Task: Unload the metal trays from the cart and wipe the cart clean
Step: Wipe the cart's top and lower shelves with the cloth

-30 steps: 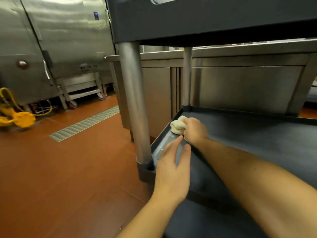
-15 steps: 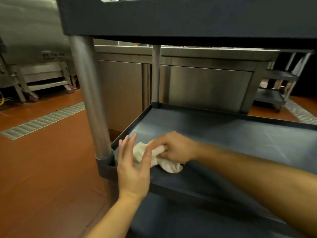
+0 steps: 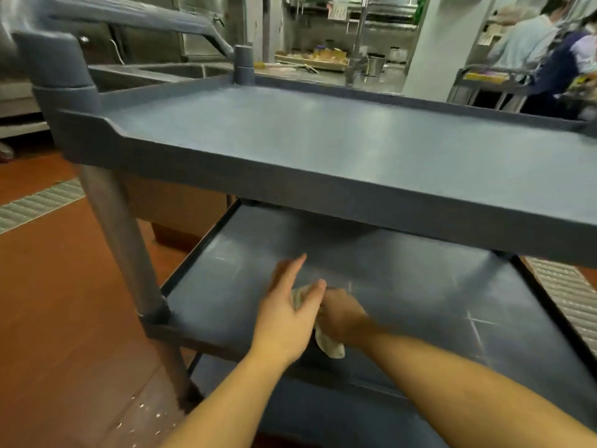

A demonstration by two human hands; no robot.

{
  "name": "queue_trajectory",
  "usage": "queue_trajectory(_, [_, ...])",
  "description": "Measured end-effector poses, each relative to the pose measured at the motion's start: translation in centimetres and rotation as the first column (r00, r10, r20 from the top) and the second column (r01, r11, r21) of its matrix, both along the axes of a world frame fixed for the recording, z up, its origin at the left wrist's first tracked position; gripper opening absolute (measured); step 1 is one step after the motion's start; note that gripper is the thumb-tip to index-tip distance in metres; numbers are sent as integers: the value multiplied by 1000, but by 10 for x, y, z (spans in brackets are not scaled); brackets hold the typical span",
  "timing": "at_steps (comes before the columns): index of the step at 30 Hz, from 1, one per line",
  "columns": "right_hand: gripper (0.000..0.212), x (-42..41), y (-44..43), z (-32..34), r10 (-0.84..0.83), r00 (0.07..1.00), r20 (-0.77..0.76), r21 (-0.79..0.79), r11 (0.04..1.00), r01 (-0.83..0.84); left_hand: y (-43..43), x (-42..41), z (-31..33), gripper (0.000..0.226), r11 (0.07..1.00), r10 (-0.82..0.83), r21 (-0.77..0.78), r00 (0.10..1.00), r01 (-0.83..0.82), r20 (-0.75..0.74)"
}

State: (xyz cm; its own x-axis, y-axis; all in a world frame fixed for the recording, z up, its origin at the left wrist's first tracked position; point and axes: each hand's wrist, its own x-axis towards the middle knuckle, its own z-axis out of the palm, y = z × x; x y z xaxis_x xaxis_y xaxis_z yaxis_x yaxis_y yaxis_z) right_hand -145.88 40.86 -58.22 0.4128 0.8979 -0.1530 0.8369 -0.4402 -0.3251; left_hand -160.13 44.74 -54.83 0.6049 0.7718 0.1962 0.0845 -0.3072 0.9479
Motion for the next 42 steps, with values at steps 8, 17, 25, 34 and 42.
queue_trajectory(8, [41, -71, -59, 101, -64, 993, -100, -67, 996, 57, -20, -50, 104, 46, 994, 97, 49, 994, -94, -55])
queue_trajectory(17, [48, -131, -83, 290, 167, 963, -212, 306, 947, -97, -7, -77, 272, 29, 968, 198, 135, 973, -213, 117])
queue_trajectory(25, [42, -74, -80, 357, -6, 987, -162, 459, 885, 80, 0, -45, 338, 23, 967, 252, -56, 961, -247, 113])
queue_trajectory(34, [39, 29, -151, 336, -114, 993, -7, 138, 984, 114, -65, 54, 308, 8, 977, 35, -210, 999, -40, -27])
queue_trajectory(42, [46, 166, -271, 332, -487, 869, 89, 112, 872, 477, -134, 171, 300, 37, 955, -152, -268, 985, 127, -76])
